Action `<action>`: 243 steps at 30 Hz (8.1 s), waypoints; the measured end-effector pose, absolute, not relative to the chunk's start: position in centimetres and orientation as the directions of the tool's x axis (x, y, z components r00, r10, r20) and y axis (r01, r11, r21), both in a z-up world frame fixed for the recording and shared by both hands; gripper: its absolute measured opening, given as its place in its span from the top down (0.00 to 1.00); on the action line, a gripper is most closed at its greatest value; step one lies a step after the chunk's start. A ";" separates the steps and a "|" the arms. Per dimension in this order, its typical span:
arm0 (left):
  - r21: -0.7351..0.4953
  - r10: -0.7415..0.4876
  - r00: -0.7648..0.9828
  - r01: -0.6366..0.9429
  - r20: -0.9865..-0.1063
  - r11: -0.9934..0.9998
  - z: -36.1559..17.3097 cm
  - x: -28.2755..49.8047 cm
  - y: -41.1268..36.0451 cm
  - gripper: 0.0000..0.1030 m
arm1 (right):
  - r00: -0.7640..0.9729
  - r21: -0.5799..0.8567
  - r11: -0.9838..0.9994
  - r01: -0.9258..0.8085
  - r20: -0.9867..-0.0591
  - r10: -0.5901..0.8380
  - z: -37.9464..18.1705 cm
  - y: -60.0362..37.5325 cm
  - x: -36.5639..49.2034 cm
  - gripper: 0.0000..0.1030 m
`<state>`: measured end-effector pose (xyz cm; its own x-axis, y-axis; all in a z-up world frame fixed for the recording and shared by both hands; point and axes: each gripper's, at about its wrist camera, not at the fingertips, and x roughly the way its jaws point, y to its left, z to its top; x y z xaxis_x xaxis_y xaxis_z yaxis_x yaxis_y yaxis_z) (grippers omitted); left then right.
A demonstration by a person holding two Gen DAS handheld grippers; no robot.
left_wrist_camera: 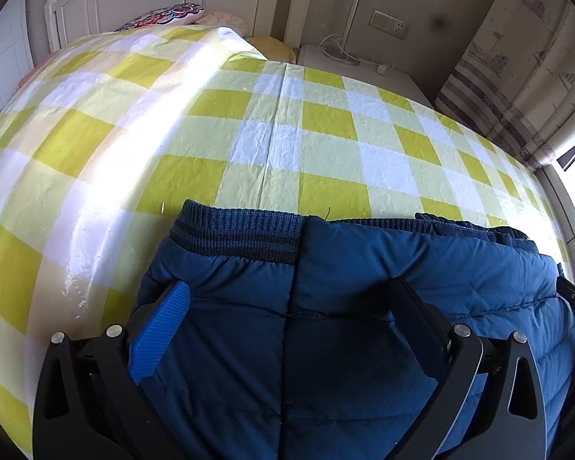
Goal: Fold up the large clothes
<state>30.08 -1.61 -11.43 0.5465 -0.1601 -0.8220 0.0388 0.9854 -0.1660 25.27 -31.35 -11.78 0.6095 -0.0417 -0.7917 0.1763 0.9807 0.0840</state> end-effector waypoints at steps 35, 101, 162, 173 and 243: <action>-0.209 -0.192 0.555 0.034 -0.809 0.977 -11.5 30.1 -1.1 0.04 | 0.642 0.245 0.963 0.109 -0.757 0.120 -13.6 -33.9 21.5 0.18; -0.004 -0.216 0.651 0.311 -0.728 0.950 -8.0 11.7 -9.8 0.04 | 0.677 -0.103 0.961 -0.257 -0.729 0.103 -10.5 -18.1 9.8 0.06; 0.053 -0.194 0.678 0.326 -0.709 0.944 -11.3 9.1 -6.9 0.04 | 0.814 0.630 0.777 -0.008 -0.448 0.371 -16.9 -35.8 -6.1 0.21; 0.056 -0.217 0.681 0.354 -0.699 0.933 -7.3 9.3 -9.3 0.04 | 0.751 0.659 0.742 0.124 -0.551 0.364 -15.3 -34.2 0.9 0.17; -0.070 -0.314 0.607 0.391 -0.729 0.918 -9.3 24.4 7.2 0.04 | 0.754 -0.114 0.810 -0.575 -0.457 0.471 0.5 -7.0 8.1 0.41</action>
